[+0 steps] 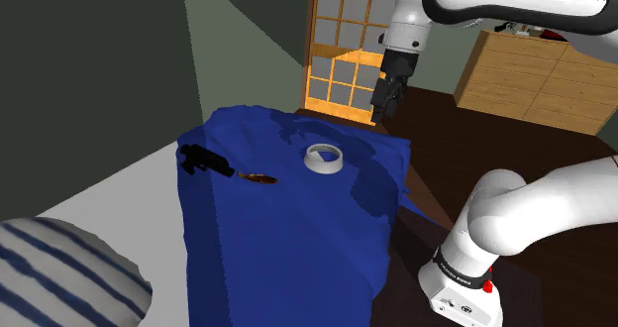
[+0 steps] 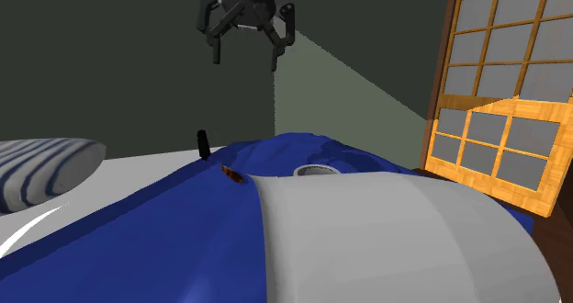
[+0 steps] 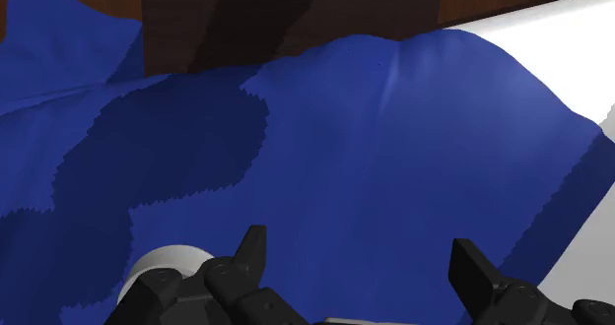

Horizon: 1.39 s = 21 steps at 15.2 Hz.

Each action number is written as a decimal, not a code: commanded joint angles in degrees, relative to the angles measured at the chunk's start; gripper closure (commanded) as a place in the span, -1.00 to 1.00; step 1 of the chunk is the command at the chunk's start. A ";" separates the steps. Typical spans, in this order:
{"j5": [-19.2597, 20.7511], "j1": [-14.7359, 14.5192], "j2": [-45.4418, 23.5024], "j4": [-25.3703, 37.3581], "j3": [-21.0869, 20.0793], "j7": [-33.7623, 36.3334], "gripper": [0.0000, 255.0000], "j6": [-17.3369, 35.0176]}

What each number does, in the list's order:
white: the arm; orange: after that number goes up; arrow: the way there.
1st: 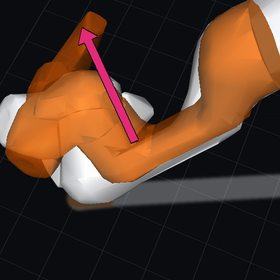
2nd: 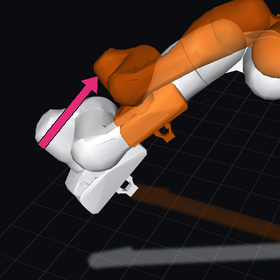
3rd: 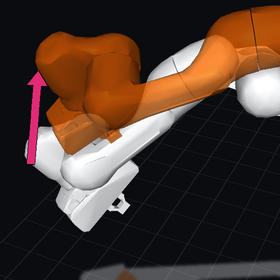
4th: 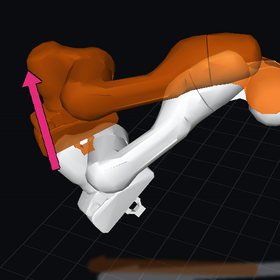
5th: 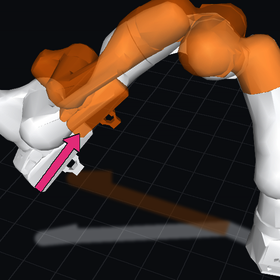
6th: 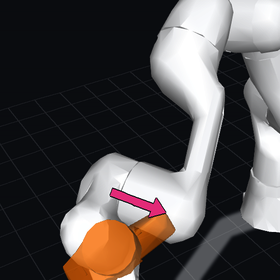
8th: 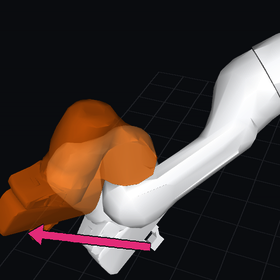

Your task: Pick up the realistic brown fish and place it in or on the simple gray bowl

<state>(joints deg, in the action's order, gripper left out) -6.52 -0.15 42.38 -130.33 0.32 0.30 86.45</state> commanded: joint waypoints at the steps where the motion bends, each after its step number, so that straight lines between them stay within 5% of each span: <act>1: 0.00 0.00 0.00 0.00 0.00 0.00 -1.00 0.00; 11: 1.75 -2.40 -17.28 0.41 0.45 -9.34 -1.00 16.43; 21: 3.00 -4.32 -37.68 8.49 -0.20 -17.07 -1.00 28.61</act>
<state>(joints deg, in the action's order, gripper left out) -3.67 -4.26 7.25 -123.41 0.27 -16.05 114.03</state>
